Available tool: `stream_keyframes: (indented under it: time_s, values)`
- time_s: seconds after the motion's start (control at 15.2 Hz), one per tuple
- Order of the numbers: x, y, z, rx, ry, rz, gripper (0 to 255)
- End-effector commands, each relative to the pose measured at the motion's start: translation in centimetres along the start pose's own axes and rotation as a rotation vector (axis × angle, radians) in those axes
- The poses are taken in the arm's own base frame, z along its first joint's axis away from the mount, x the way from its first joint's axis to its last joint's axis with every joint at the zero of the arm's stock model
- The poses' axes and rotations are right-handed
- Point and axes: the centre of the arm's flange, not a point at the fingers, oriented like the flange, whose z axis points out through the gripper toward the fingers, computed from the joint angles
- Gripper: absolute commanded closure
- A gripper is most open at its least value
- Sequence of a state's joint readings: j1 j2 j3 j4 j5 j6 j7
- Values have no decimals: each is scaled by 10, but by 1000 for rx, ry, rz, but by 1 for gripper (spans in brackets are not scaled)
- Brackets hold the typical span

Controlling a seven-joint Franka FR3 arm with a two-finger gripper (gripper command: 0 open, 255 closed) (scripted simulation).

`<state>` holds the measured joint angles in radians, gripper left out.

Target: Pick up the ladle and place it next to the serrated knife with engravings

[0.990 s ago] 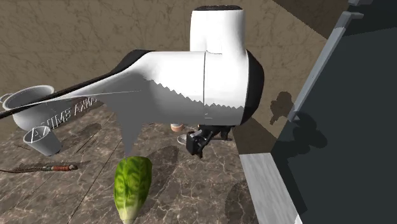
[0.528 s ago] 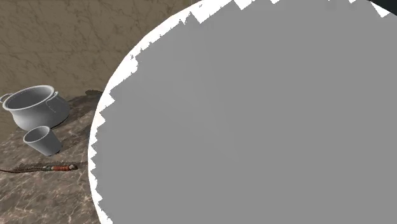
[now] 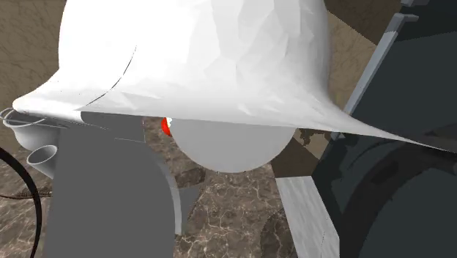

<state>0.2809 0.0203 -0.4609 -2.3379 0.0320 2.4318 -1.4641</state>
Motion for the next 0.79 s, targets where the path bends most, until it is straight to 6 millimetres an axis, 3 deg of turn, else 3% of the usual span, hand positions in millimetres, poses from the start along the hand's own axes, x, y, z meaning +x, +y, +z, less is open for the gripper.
stream_keyframes:
  time_s: [0.0, 0.59, 0.73]
  values:
    - [7, 14, 24, -6, 8, -81, 0]
    - [55, 72, 112, -22, 42, -417, 0]
    - [55, 72, 122, -22, 42, -417, 0]
